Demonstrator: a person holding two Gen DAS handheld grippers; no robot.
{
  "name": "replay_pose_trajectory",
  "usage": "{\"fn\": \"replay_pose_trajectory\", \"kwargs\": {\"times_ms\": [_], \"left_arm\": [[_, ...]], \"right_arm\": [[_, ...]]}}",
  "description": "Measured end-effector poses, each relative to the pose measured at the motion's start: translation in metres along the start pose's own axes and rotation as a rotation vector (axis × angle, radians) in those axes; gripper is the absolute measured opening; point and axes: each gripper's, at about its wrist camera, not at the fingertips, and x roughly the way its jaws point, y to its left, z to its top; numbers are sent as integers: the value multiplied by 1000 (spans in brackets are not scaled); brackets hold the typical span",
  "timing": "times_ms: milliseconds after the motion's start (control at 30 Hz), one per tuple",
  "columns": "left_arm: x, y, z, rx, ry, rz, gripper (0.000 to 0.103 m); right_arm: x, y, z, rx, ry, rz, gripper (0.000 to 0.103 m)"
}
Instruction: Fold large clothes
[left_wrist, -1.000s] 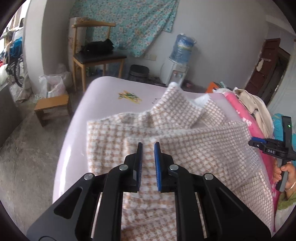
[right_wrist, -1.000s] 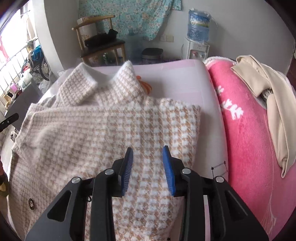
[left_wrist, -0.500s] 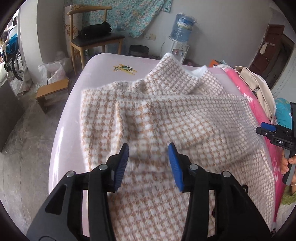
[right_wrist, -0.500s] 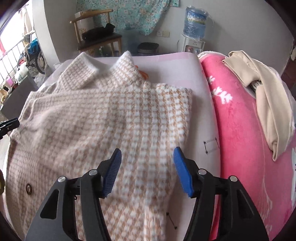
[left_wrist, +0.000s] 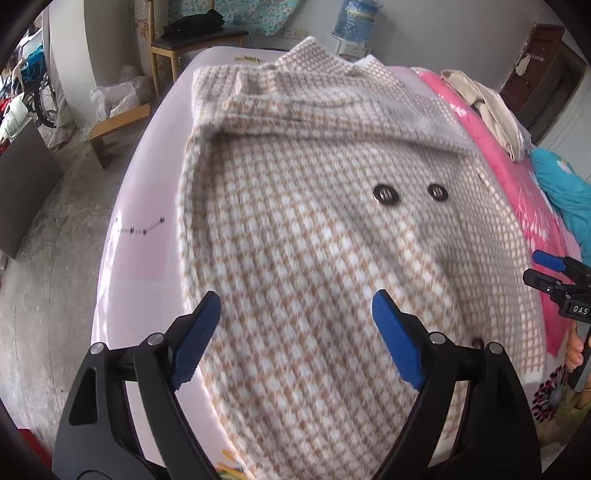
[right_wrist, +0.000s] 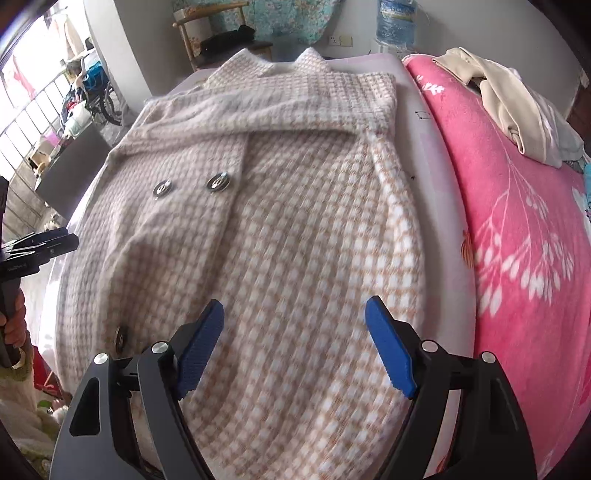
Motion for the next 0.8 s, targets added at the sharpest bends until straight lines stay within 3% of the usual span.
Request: {"fn": "replay_pose_trajectory", "kwargs": {"times_ms": [200, 333, 433, 567, 800], "left_arm": [[8, -25, -53, 60, 65, 75, 83], [10, -36, -75, 114, 16, 142, 87], [9, -35, -81, 115, -14, 153, 90], [10, -33, -80, 99, -21, 146, 92], [10, -34, -84, 74, -47, 148, 94]], "right_arm": [[-9, 31, -41, -70, 29, -39, 80], [2, 32, -58, -54, 55, -54, 84], [24, 29, -69, -48, 97, -93, 89], [25, 25, -73, -15, 59, -96, 96], [25, 22, -80, 27, 17, -112, 97]]}}
